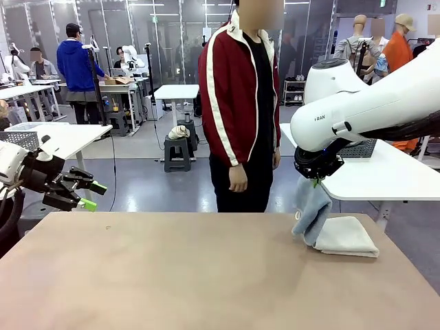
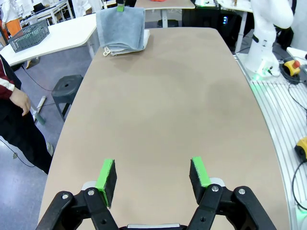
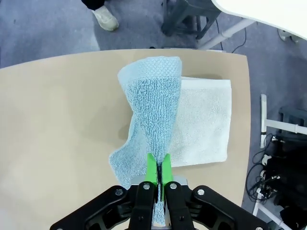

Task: Fold the towels and place them in the basket.
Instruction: Stack the folded Towel with hook on the right side of the table.

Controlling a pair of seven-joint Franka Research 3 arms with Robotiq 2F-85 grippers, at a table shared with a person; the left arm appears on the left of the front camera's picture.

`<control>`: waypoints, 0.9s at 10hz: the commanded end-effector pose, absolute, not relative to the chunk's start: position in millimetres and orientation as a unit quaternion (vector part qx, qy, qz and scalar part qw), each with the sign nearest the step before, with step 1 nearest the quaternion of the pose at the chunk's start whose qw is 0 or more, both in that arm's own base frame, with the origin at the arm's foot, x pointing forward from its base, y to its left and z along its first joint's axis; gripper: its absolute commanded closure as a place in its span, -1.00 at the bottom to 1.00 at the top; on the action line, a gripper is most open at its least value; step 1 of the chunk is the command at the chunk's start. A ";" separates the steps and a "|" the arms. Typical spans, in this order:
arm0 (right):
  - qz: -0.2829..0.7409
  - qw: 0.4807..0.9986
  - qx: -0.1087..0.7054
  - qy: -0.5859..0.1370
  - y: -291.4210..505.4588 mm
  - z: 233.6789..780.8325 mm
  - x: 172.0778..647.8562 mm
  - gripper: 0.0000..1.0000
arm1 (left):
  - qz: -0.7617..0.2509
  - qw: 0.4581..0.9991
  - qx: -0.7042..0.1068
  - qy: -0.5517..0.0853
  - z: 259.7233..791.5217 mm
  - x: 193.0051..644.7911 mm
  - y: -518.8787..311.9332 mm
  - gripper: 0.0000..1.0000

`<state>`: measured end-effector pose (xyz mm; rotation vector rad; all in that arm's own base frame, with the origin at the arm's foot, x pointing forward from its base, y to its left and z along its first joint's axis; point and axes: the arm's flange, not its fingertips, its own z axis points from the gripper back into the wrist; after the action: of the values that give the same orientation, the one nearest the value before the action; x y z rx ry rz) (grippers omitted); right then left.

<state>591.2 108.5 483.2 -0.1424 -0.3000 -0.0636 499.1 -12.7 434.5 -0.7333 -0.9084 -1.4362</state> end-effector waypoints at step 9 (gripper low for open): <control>-0.042 0.993 0.009 -0.113 8.8 432.8 616.1 0.91 | -0.615 0.602 -0.323 -0.394 436.1 498.0 -13.5 -0.57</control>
<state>615.1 17.1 437.7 -0.0113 -0.2141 -0.1047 499.1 -12.7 434.5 -0.7333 -0.9083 -1.4362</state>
